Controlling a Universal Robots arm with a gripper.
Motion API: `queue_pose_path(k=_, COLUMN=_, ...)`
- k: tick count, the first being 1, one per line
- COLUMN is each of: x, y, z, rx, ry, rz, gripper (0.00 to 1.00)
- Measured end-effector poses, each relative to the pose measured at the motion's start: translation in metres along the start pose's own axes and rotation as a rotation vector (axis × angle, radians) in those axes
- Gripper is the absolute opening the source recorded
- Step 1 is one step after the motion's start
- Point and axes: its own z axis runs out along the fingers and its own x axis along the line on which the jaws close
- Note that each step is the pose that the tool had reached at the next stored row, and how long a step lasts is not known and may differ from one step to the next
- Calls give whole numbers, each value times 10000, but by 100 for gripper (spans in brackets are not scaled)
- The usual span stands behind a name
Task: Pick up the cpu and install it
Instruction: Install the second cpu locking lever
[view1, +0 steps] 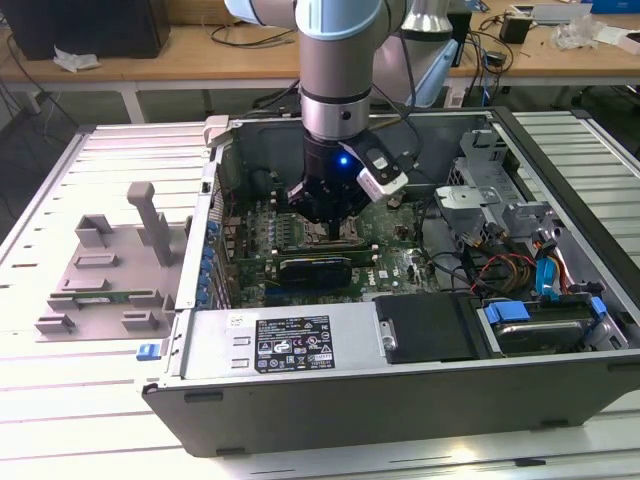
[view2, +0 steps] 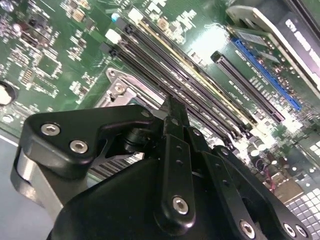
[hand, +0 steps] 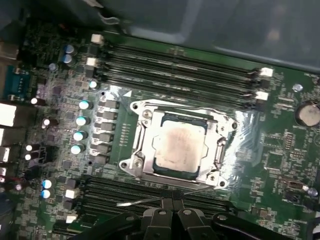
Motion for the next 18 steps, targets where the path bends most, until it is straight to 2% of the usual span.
queue_pose_path(k=3, x=85, y=10, z=20, rx=-16, ry=-3, rz=-47, gripper=11)
queue_pose_path(k=4, x=133, y=12, z=30, rx=-18, ry=-4, rz=-60, gripper=11)
queue_pose_path(k=6, x=172, y=7, z=37, rx=-22, ry=-4, rz=-69, gripper=11)
queue_pose_path(k=8, x=184, y=-13, z=45, rx=-39, ry=-8, rz=-69, gripper=11)
queue_pose_path(k=12, x=187, y=-29, z=48, rx=-157, ry=-32, rz=-68, gripper=11)
queue_pose_path(k=14, x=195, y=-30, z=49, rx=-391, ry=-82, rz=-66, gripper=11)
queue_pose_path(k=15, x=205, y=-36, z=51, rx=-543, ry=-114, rz=-63, gripper=11)
queue_pose_path(k=16, x=213, y=-55, z=56, rx=-611, ry=-127, rz=-58, gripper=11)
queue_pose_path(k=18, x=217, y=-72, z=76, rx=-613, ry=-131, rz=130, gripper=11)
